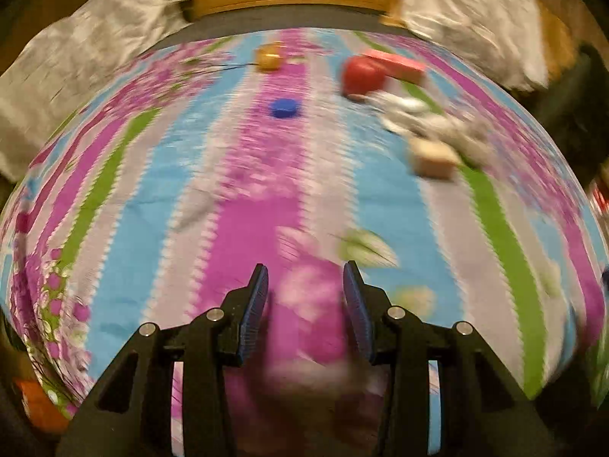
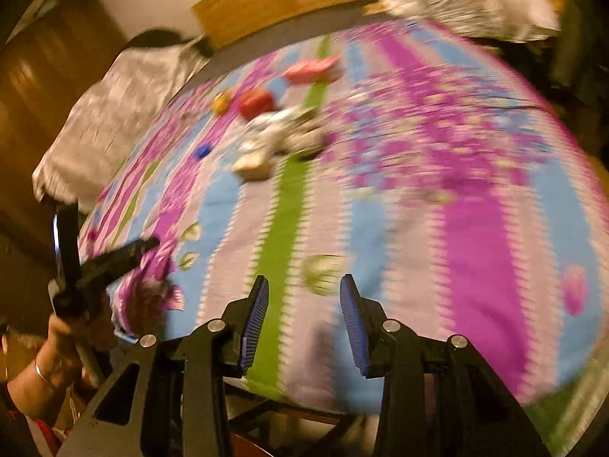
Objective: Collect trash
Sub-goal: 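Move both empty grippers back to the trash on the quilt, then grasp the blue bottle cap with the left gripper while the right grasps the beige sponge block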
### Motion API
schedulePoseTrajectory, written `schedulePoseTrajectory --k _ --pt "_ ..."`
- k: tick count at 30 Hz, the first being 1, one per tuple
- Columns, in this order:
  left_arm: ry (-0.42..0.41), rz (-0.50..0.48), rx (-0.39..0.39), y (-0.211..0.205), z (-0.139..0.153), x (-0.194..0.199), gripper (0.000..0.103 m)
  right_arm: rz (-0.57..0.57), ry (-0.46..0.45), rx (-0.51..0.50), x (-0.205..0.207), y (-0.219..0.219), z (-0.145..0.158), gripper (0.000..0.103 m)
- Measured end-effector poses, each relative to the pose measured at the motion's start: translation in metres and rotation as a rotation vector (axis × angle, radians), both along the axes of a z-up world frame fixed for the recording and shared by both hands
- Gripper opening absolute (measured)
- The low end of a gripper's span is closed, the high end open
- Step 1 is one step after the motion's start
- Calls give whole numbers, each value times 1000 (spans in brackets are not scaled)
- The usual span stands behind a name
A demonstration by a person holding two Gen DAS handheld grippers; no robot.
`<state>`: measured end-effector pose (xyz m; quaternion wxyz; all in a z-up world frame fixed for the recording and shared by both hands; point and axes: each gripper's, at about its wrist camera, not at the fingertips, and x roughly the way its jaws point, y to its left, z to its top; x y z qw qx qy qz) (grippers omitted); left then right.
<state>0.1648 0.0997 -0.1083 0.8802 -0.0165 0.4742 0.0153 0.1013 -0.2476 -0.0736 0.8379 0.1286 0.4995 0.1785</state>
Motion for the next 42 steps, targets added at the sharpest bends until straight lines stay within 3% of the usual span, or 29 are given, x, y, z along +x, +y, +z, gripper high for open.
schedulePoseTrajectory --k 2,3,8,13,23,24,25,26,29,34,40,42 --pt "-23 22 6 14 3 17 47 51 -1 -8 19 33 -8 45" --pt "-40 27 13 20 4 26 49 66 -7 -12 26 45 -10 52" --pt "-100 22 5 41 12 85 62 101 -107 -54 70 102 -10 67" --pt "-102 -25 -56 38 9 138 70 18 -125 -139 114 139 -27 67" --pt "-54 -68 -13 20 -24 195 68 -52 -88 -210 153 167 -60 67" --pt "-46 -72 1 18 -27 198 65 -56 -88 -225 155 170 -63 65" --pt "-30 -81 13 16 -33 202 58 -58 -86 -236 156 171 -66 55" --pt "-16 -86 22 15 -37 205 49 -65 -78 -243 157 172 -69 52" --pt "-26 -95 63 11 -42 208 38 -112 -72 -224 158 164 -75 38" --pt "-46 -69 79 11 -39 195 38 -122 -64 -158 155 144 -76 13" --pt "-59 -34 51 19 -27 163 38 -111 -58 -77 140 126 -70 11" --pt "-60 -22 36 23 -22 151 38 -86 -102 -80 134 126 -63 9"
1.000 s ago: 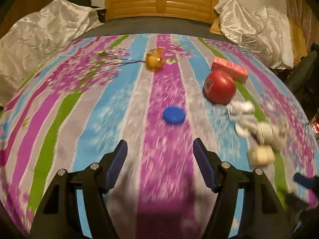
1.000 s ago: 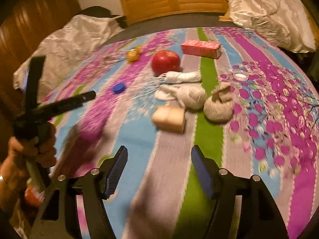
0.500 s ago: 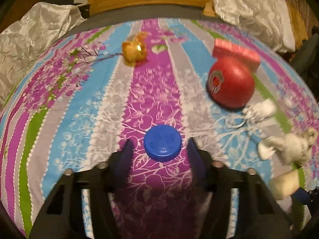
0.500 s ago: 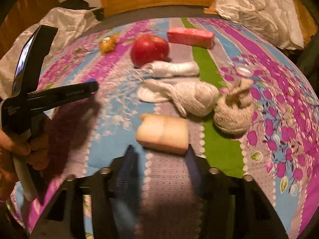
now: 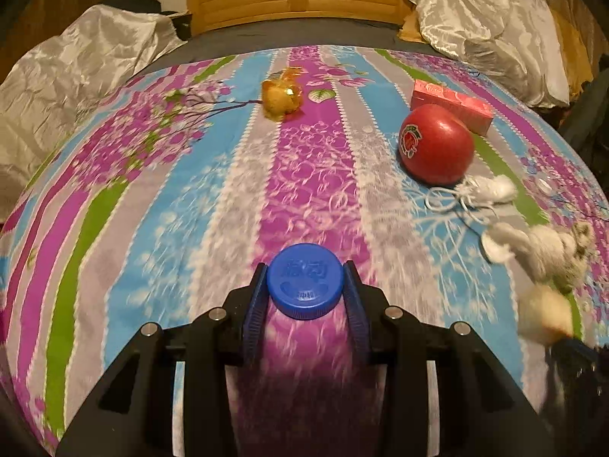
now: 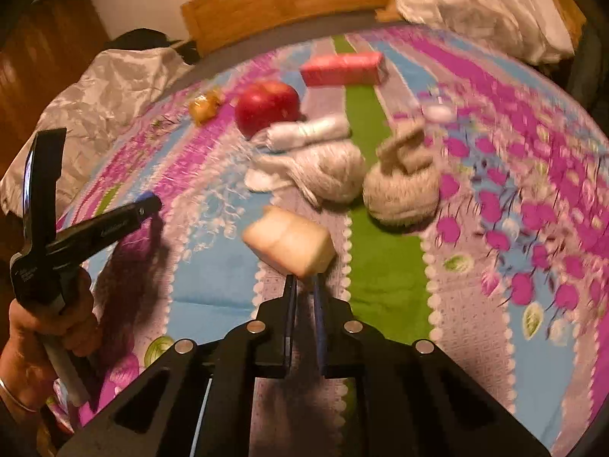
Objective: Collect trash
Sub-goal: 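Grasp the blue bottle cap with the left gripper while the right grasps the beige sponge block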
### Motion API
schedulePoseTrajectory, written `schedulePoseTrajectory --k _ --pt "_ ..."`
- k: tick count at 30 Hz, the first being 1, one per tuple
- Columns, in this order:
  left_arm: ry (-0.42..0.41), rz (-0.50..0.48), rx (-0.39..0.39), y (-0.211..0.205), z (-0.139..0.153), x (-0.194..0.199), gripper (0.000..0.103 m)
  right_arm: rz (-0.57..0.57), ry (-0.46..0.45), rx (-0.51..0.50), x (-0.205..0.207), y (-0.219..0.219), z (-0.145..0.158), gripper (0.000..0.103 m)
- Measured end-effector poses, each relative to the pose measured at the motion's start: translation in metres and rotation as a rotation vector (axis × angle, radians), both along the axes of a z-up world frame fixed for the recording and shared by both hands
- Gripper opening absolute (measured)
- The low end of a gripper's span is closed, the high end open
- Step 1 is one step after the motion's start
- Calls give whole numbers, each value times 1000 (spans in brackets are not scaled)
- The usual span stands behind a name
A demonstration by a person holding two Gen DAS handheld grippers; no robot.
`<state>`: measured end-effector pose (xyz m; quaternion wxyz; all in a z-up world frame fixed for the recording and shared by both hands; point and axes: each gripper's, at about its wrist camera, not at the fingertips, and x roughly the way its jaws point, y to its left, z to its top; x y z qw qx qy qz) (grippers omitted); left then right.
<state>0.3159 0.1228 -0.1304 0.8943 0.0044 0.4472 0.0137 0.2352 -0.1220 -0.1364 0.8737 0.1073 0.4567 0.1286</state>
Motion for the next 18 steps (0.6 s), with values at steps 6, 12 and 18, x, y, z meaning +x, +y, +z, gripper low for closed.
schedulePoseTrajectory --k 6,12,18 --pt "-43 5 14 1 19 -34 38 51 -43 31 -18 -9 25 3" --pt "-35 -13 14 -9 23 -64 38 135 -65 -125 -2 9 15 43" --pt "-29 -27 32 -16 23 -82 38 188 -43 -224 21 27 -8 31"
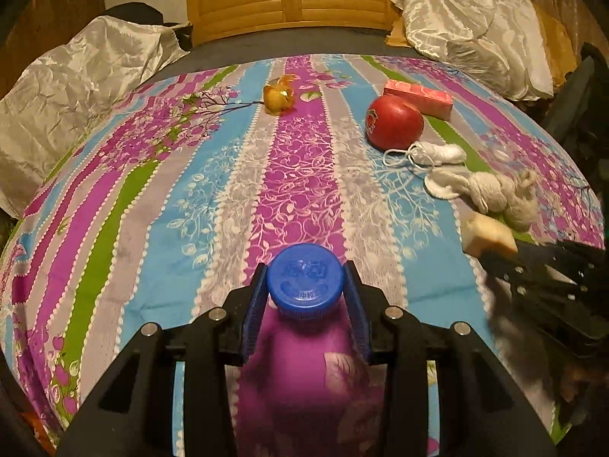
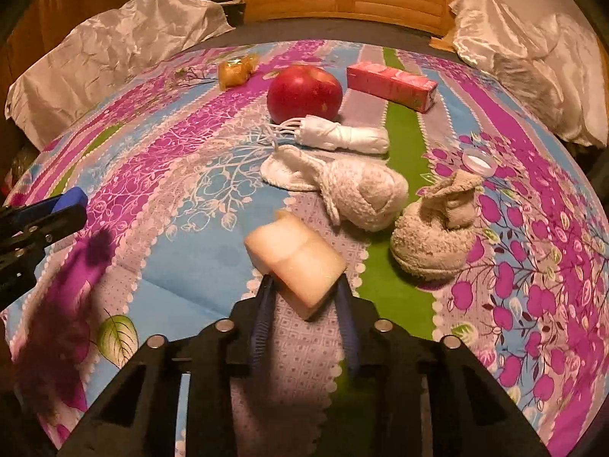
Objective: Collect trash
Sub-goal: 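Grasp the blue bottle cap with the left gripper while the right grasps the beige sponge block, then carry the blue cap and beige sponge with both grippers over the green bin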
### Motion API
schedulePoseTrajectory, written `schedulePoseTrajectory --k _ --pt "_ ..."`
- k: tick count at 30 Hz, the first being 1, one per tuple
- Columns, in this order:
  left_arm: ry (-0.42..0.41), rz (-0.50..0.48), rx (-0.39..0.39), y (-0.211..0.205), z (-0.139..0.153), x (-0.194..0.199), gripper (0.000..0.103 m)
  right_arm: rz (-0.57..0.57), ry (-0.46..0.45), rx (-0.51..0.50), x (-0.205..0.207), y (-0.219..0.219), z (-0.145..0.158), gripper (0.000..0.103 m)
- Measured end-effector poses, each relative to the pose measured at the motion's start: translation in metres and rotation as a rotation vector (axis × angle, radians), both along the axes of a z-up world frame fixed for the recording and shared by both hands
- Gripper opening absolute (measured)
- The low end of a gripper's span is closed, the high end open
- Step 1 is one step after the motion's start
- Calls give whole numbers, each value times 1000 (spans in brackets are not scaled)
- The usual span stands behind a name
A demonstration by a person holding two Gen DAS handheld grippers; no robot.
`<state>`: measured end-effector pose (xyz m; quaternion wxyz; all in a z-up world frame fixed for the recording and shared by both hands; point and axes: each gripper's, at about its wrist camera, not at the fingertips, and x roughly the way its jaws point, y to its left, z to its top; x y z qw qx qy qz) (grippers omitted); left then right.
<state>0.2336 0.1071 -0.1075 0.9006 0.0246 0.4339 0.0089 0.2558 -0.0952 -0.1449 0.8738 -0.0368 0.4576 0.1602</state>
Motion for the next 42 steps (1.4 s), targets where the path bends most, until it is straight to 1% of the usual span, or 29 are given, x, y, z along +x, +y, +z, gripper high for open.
schedulePoseTrajectory --k 2,5,8,10,13,17,20,23,26,28,29,32,36,37,42 --pt "-3 0 4 -1 1 -4 38 -4 2 26 -6 -5 4 29" --pt "-7 -2 -7 -3 4 -10 38 3 -10 54 -29 -13 16 28" --pt "-12 -12 -12 -9 8 -19 38 19 -23 87 -59 -23 32 28" --pt "-9 -29 -20 -16 10 -28 38 29 -6 115 -80 -33 40 28" --pt "-11 -69 -23 -32 14 -43 38 9 10 154 -111 -55 53 28" --pt "-6 -154 -28 -62 19 -64 38 -72 18 201 -150 -98 72 28" --pt "-9 -245 -25 -95 24 -78 38 -163 -11 220 -177 -142 93 28" --pt "-22 -357 -24 -139 32 -93 38 -290 -57 225 -209 -198 118 28" --pt "-48 -462 -32 -184 46 -105 38 -391 -96 204 -237 -241 133 28" --pt "-71 -533 -44 -213 56 -111 38 -466 -125 183 -258 -273 144 28" --pt "-83 -586 -59 -235 65 -116 38 -508 -142 171 -271 -291 150 28" --pt "-111 -689 -77 -282 84 -124 38 -600 -187 152 -300 -329 165 28" --pt "-157 -835 -101 -348 112 -140 38 -766 -279 129 -354 -388 195 28" --pt "-171 -875 -104 -368 121 -145 38 -802 -301 127 -365 -401 202 28" --pt "-242 -1027 -103 -434 146 -179 38 -980 -409 95 -430 -464 235 29"
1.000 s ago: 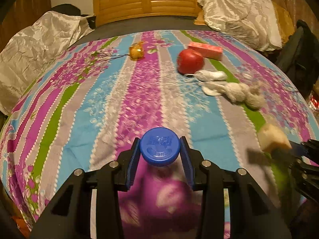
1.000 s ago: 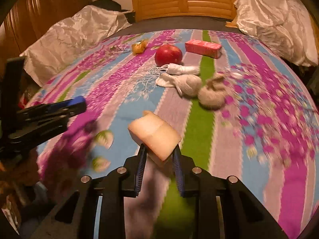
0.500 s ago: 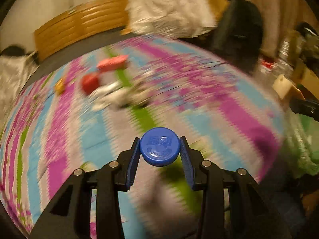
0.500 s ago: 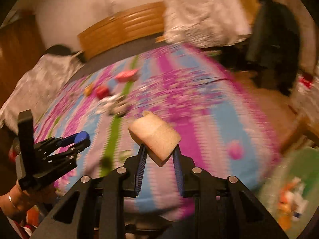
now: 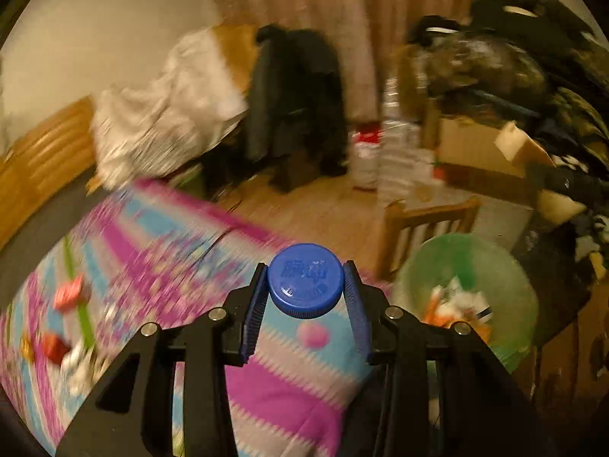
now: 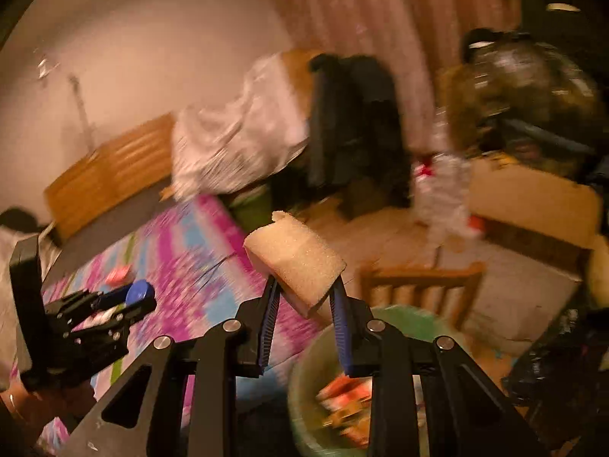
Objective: Collect trash
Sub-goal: 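Carry the blue cap and beige sponge with both grippers over the green bin, then open the right gripper to drop the sponge into the bin while the left holds the cap above it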
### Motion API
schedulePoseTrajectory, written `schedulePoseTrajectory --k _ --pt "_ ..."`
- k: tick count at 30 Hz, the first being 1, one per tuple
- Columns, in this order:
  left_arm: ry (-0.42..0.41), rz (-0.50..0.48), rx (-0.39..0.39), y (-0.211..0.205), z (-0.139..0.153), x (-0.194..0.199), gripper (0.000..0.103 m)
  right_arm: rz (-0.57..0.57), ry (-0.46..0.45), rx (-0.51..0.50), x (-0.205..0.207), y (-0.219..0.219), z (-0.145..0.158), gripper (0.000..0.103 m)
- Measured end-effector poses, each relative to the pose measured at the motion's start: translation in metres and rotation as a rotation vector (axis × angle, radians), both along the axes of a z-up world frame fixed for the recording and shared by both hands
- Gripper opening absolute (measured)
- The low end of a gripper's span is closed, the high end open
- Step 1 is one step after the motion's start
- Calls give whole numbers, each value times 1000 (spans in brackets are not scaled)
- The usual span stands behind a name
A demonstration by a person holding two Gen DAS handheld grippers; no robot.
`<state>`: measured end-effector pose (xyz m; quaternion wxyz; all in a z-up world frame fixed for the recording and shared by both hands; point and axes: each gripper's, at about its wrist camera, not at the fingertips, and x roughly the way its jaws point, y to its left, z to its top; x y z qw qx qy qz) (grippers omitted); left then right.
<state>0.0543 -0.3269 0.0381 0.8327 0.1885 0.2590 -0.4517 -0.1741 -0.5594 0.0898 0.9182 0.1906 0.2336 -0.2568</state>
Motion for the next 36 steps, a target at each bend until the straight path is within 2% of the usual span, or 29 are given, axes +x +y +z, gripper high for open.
schedulePoseTrajectory --k 6,12,17,21,27,36 --pt "-24 -144 -2 -65 15 -34 38 -132 -27 -32 -60 -45 19 29" --pt "105 -302 9 -117 13 -49 38 -212 42 -25 -93 -76 19 29" --pt "188 -407 40 -141 -2 -62 38 -220 106 12 -96 -74 -6 29" --pt "192 -421 91 -149 -22 -73 38 -188 143 61 -86 -72 -30 29" --pt "184 -385 180 -157 -46 -75 38 -189 178 134 -79 -78 -61 29" --pt "170 -361 204 -154 -48 -73 38 -160 209 171 -63 -77 -82 29"
